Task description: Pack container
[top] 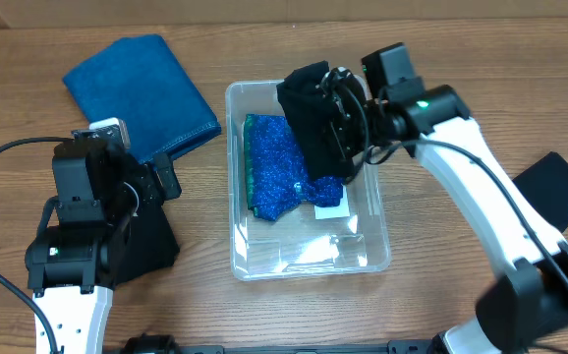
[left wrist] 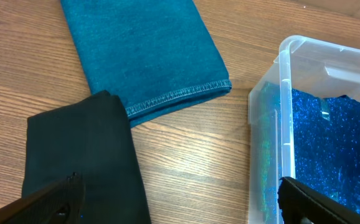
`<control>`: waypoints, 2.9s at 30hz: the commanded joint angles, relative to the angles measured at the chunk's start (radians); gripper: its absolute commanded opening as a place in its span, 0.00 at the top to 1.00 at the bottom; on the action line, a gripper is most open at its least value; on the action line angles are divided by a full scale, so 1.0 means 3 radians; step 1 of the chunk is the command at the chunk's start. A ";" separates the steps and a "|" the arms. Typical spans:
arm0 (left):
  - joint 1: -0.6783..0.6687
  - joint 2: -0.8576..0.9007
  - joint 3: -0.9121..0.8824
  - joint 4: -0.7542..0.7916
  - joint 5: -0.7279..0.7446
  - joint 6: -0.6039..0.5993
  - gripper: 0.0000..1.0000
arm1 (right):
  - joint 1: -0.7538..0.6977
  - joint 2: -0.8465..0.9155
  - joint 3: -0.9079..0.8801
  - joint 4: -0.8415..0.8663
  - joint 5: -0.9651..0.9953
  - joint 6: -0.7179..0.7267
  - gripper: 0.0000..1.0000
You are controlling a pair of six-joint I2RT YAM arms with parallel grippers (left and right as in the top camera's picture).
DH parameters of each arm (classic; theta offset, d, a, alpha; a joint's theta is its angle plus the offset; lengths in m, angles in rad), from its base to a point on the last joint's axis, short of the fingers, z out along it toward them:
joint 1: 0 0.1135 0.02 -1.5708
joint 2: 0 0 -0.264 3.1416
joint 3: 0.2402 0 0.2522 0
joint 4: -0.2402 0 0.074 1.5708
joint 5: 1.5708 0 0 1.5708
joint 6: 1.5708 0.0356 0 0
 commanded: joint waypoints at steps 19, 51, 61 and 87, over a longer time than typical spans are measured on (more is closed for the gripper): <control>-0.0020 0.0004 0.0088 0.0004 -0.0047 0.0090 0.00 | -0.0011 0.0331 0.0565 -0.0141 0.1034 0.0952 0.00; -0.0020 0.0004 0.0088 0.0003 -0.0046 0.0089 0.00 | -0.0440 0.0202 0.1717 -0.0717 0.1752 0.1542 0.43; -0.0020 0.0004 0.0088 0.0004 -0.0046 0.0089 0.00 | -0.3433 -0.0017 0.0924 -0.1298 0.1165 0.1855 0.00; -0.0020 0.0004 0.0088 0.0004 -0.0045 0.0088 0.00 | -0.4217 0.0666 -0.1284 0.1011 0.0122 0.1024 0.00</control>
